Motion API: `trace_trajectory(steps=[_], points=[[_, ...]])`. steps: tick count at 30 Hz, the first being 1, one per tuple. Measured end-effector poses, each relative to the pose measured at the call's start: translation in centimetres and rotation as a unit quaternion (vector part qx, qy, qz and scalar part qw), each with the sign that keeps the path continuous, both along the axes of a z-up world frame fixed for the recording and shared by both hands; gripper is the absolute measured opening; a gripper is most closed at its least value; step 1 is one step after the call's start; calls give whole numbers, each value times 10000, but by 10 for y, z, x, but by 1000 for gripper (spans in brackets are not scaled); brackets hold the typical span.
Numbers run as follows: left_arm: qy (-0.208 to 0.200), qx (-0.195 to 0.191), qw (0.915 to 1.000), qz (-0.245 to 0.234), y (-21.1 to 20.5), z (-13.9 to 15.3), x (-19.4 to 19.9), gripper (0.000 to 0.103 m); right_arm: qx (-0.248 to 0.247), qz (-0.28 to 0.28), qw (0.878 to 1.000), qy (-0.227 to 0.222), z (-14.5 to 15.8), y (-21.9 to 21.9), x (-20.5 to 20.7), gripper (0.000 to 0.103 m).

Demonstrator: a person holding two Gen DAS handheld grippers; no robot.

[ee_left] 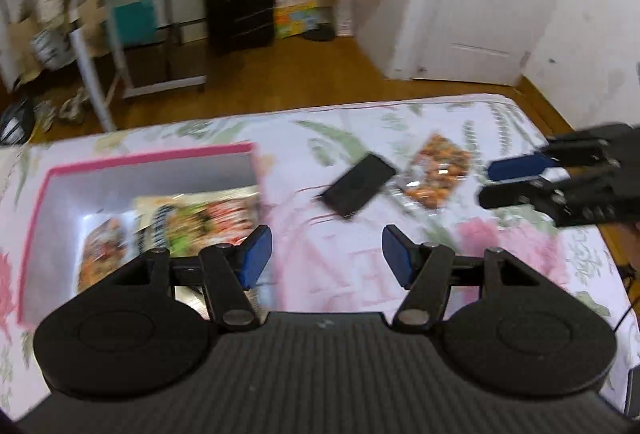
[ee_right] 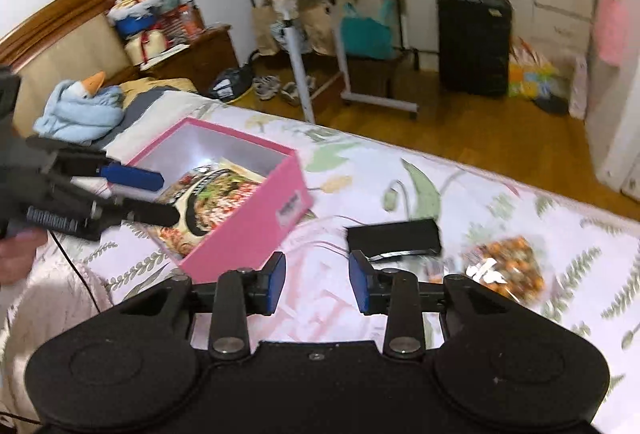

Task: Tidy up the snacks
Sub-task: 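Grasp the coated peanut bag with the left gripper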

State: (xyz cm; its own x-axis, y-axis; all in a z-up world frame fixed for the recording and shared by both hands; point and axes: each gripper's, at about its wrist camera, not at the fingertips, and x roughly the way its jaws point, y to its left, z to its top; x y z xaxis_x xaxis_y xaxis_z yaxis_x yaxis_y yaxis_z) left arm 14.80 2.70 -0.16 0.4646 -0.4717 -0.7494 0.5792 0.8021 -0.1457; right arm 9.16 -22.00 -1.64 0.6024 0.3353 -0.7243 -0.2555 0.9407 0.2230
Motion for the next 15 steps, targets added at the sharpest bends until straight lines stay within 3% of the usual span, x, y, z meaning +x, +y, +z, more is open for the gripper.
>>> trace_trajectory(steps=[2, 6, 12, 15], points=[[117, -64, 9998, -117, -26, -3, 1, 61, 22, -161, 9999, 40, -2, -15, 6, 42], [258, -319, 9991, -102, -70, -18, 10, 62, -40, -565, 9981, -231, -9, -52, 24, 72], [725, -610, 9954, 167, -123, -74, 41, 62, -365, -952, 9947, 144, -57, -110, 70, 72], [968, -609, 9929, 324, -138, -110, 56, 62, -171, -1015, 9942, 306, -86, -140, 88, 72]])
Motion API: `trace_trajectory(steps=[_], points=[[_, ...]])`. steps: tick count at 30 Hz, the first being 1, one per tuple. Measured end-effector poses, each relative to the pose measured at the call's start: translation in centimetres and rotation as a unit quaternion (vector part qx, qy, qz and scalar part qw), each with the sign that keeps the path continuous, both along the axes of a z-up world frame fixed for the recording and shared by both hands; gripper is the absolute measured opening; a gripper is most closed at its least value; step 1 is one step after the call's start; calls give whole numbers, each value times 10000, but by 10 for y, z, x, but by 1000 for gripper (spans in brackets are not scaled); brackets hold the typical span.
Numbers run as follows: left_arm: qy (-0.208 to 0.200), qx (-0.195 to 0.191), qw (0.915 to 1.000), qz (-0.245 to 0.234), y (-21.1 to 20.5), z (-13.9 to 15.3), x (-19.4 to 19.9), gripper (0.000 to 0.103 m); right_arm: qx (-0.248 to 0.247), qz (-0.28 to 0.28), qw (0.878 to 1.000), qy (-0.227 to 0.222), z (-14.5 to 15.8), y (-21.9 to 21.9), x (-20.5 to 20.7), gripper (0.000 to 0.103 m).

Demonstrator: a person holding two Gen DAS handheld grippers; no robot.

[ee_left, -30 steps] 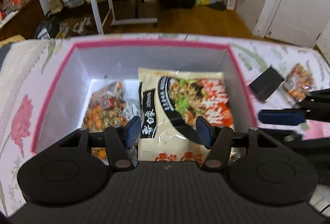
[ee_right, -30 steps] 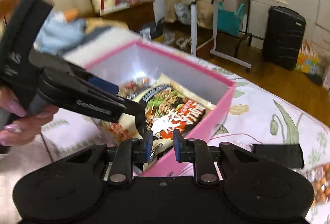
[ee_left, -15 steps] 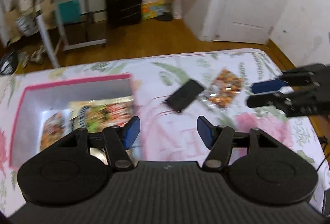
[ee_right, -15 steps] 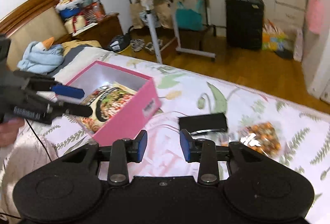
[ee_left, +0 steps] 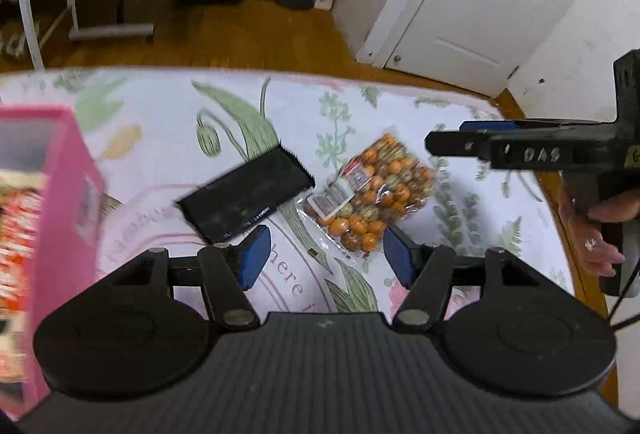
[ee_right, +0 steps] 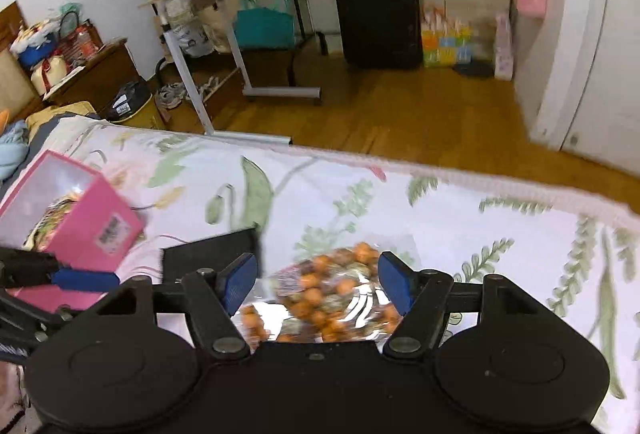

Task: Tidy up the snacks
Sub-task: 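Grasp the coated peanut bag with the left gripper, then carry the peanut bag into the pink box and open the left gripper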

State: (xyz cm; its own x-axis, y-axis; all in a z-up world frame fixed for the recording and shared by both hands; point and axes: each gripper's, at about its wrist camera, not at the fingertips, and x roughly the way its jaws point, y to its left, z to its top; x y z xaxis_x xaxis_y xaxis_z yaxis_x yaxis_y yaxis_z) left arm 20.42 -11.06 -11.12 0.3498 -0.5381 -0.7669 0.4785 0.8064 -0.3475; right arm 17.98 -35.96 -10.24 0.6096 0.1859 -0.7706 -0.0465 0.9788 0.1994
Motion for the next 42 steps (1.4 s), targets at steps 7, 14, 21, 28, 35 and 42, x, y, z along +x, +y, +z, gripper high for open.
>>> trace_trajectory(steps=[7, 14, 21, 28, 35, 42], points=[[565, -5, 9974, 439, -17, -58, 28, 62, 581, -418, 9971, 256, -55, -40, 31, 84], [202, -177, 9986, 446, -29, -45, 57, 61, 1417, -1281, 9815, 158, -58, -63, 1, 84], [317, -131, 9990, -282, -75, -43, 92, 60, 1733, -853, 9809, 217, -61, -38, -44, 84], [763, 80, 9887, -1288, -122, -68, 104, 61, 1148, -823, 9897, 228, -95, 5, -35, 94], [975, 493, 9794, -1698, -133, -68, 93, 58, 462, -1040, 9934, -118, -102, 31, -18, 103], [859, 766, 9780, -1741, -138, -67, 76, 58, 140, -1183, 9927, -209, -103, 37, -14, 103]])
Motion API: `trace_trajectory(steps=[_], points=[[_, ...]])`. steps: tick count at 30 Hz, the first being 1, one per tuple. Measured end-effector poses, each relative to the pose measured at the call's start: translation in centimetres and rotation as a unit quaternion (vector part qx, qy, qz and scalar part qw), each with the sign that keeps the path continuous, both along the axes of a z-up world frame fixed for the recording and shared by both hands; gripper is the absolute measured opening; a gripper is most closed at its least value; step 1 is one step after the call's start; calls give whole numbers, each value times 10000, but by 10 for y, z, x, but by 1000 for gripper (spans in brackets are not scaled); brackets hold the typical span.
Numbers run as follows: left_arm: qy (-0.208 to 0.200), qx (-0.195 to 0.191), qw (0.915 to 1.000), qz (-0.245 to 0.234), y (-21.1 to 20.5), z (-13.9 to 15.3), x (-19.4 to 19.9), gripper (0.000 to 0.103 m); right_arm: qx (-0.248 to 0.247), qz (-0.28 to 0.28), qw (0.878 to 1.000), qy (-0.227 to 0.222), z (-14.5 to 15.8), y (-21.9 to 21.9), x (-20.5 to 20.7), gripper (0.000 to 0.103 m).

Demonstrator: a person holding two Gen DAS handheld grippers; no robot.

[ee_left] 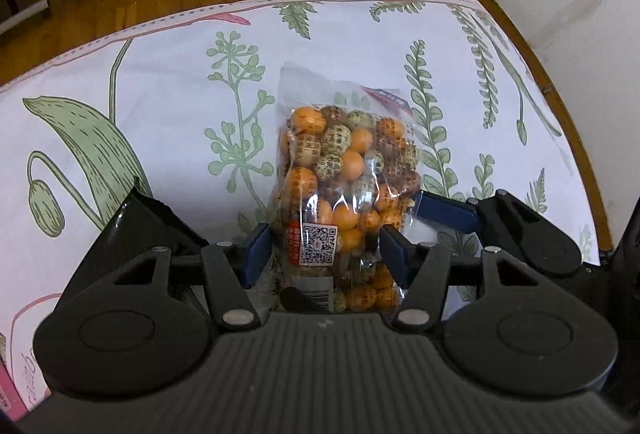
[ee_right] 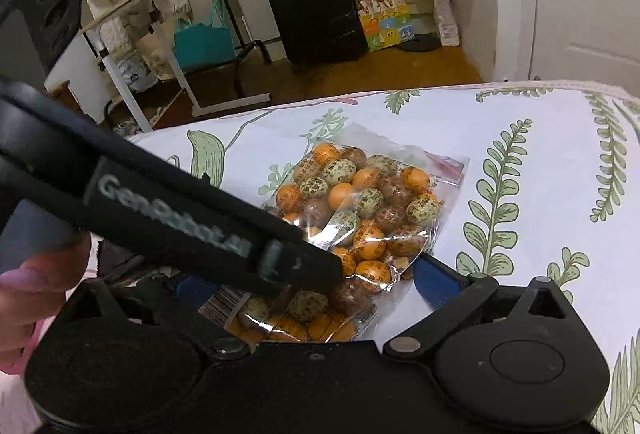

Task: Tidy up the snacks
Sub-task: 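Carry the peanut bag into the pink box and open the left gripper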

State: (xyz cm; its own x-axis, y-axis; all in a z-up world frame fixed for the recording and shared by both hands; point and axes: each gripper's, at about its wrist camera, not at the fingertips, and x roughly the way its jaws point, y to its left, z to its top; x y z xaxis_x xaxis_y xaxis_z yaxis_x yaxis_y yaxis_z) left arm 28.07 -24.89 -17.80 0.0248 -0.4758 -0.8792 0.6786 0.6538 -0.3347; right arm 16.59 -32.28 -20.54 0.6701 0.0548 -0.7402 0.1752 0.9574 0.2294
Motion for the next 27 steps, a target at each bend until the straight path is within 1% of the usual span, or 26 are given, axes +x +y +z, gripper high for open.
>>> trace_trajectory(steps=[1, 3, 4, 6, 8, 10, 13, 16, 19, 21, 22, 24, 27], points=[[-3, 19, 10000, 2, 1, 1, -3, 58, -30, 26, 10000, 43, 1, 1, 0, 103], [155, 46, 9999, 7, 2, 3, -8, 58, -58, 55, 9999, 110, 4, 3, -2, 103], [216, 74, 9997, -20, 2, 4, -12, 56, -49, 45, 9999, 113, 7, 4, -4, 103], [203, 170, 9996, 18, 7, 9, -20, 56, 22, 123, 9999, 111, 9, 7, -12, 100], [210, 204, 9996, 10, 15, 15, -29, 56, -78, 163, 9997, 171, 15, 15, -19, 96], [285, 199, 9994, 53, 26, 21, -38, 56, -149, 235, 9994, 208, 23, 25, -28, 96], [338, 102, 9993, 131, 48, 35, -56, 56, -265, 345, 9988, 231, 39, 43, -45, 95], [478, 0, 9986, 231, 74, 49, -74, 56, -347, 478, 9981, 199, 57, 64, -64, 95], [624, -32, 9975, 342, 103, 64, -89, 56, -240, 612, 9978, 127, 76, 82, -82, 95], [827, 14, 9956, 444, 122, 70, -96, 56, -42, 807, 9967, 29, 89, 92, -93, 95], [896, -46, 9946, 518, 134, 73, -99, 56, 55, 875, 9961, -71, 96, 96, -98, 95], [935, -163, 9936, 606, 155, 82, -106, 57, 127, 1122, 9933, -257, 111, 107, -107, 96], [890, -246, 9930, 730, 185, 96, -115, 58, 15, 1475, 9885, -341, 127, 129, -112, 95]])
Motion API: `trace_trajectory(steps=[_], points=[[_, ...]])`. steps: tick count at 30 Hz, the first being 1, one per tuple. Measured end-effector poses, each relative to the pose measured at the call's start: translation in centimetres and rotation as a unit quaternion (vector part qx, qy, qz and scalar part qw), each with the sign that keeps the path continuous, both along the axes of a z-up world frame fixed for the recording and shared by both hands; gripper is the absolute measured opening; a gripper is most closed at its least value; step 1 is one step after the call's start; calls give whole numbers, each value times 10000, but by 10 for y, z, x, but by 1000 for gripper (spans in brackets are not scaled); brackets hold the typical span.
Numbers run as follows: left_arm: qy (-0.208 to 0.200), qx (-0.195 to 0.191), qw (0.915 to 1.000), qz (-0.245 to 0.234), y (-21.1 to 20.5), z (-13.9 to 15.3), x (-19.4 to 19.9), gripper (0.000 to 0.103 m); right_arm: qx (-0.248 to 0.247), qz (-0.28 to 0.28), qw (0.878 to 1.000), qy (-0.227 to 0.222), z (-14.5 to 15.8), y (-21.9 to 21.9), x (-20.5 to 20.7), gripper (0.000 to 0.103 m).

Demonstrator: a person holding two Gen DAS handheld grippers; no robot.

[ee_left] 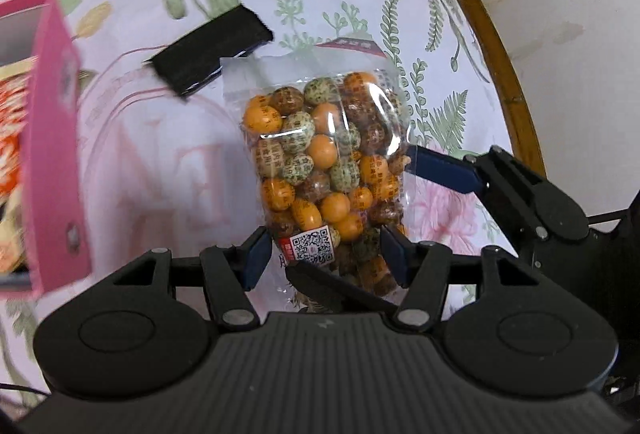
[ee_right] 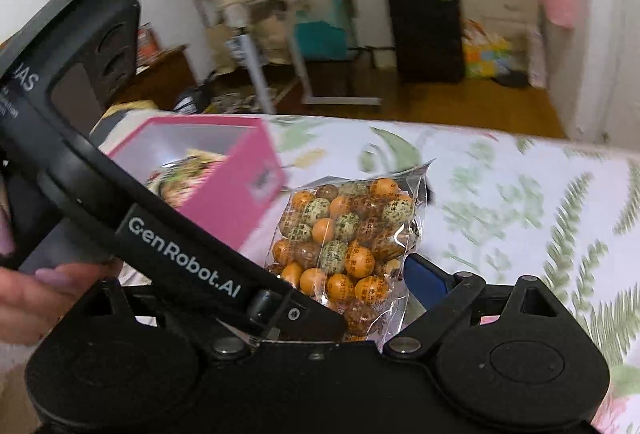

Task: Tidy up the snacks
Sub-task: 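Carry the peanut bag into the pink box and open the left gripper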

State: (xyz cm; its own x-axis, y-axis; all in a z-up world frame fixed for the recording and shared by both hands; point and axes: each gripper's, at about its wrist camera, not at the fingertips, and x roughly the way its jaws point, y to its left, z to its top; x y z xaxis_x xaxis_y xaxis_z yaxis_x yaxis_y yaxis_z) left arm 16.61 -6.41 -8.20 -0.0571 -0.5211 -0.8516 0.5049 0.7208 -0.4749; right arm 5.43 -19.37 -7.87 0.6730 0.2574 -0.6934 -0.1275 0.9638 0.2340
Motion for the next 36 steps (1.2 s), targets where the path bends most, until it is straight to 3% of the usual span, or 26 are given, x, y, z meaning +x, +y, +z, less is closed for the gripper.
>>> trace_trajectory(steps=[8, 11, 19, 29, 36], points=[[-335, 144, 9982, 469, 68, 33, 1, 58, -48, 660, 9978, 38, 32, 58, 18, 95], [-554, 272, 9955, 718, 97, 48, 10, 58, 163, 786, 9966, 211, 44, 81, 34, 95], [-1080, 483, 9854, 1222, 176, 72, 48, 58, 388, 1405, 9892, -155, 64, 143, 82, 93], [-879, 878, 9769, 1737, 248, 43, 114, 59, 519, 1958, 9791, 170, 34, 209, 157, 87], [-941, 1334, 9686, 1873, 266, 2, 147, 59, 1406, 1573, 9735, 882, -23, 217, 192, 78]])
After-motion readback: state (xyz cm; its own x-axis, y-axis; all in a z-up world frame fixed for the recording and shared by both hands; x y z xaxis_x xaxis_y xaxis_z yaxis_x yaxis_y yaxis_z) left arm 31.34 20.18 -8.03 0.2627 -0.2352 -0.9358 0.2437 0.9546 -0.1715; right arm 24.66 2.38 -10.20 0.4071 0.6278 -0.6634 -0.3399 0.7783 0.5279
